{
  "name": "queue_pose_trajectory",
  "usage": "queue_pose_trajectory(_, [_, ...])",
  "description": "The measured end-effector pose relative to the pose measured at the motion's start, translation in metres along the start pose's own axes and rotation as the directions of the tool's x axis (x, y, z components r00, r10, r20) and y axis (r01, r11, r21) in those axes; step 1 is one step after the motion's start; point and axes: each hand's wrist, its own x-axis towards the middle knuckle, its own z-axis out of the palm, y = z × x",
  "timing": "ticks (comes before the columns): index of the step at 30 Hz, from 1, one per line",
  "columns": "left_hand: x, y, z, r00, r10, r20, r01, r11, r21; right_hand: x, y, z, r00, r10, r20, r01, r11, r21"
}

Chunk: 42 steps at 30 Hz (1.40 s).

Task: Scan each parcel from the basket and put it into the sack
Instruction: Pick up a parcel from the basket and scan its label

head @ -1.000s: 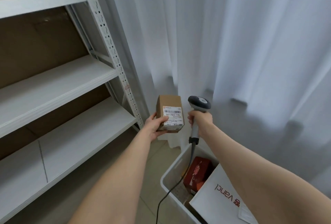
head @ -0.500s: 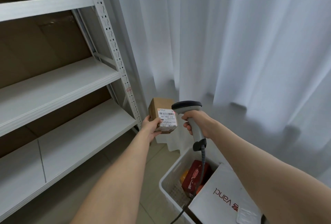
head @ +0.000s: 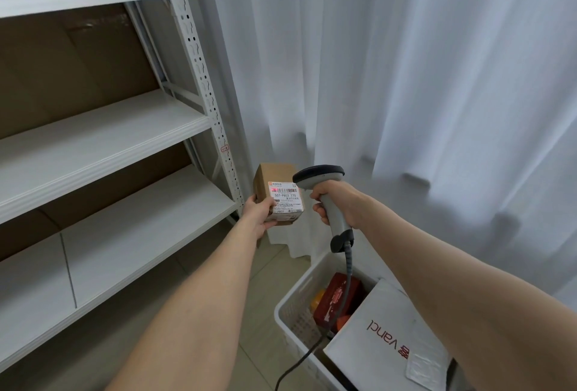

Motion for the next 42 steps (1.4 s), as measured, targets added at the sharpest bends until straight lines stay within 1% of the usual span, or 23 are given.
queue_pose_trajectory(9, [0.002, 0.001, -0.010, 1.000, -0.007, -0.014, 0.007, 1.000, -0.004, -0.005, -0.002, 0.012, 1.000, 0.027, -0.011, -0.027, 1.000, -0.007])
queue_pose_trajectory(18, [0.003, 0.000, -0.019, 1.000, -0.029, -0.005, 0.029, 1.000, -0.005, -0.002, 0.000, 0.024, 0.997, 0.000, -0.079, 0.001, 1.000, 0.015])
queue_pose_trajectory(29, [0.007, 0.000, -0.026, 0.999, -0.048, 0.015, 0.047, 0.999, 0.010, -0.003, -0.003, 0.039, 0.997, -0.005, -0.082, 0.003, 1.000, -0.027])
queue_pose_trajectory(33, [0.009, 0.000, -0.032, 0.998, -0.052, 0.026, 0.051, 0.999, 0.010, 0.000, -0.003, 0.044, 0.996, 0.015, -0.085, -0.019, 0.999, -0.046])
queue_pose_trajectory(42, [0.017, -0.003, -0.049, 0.997, -0.062, 0.053, 0.060, 0.998, 0.036, 0.007, 0.008, 0.064, 0.994, 0.018, -0.111, -0.021, 1.000, -0.022])
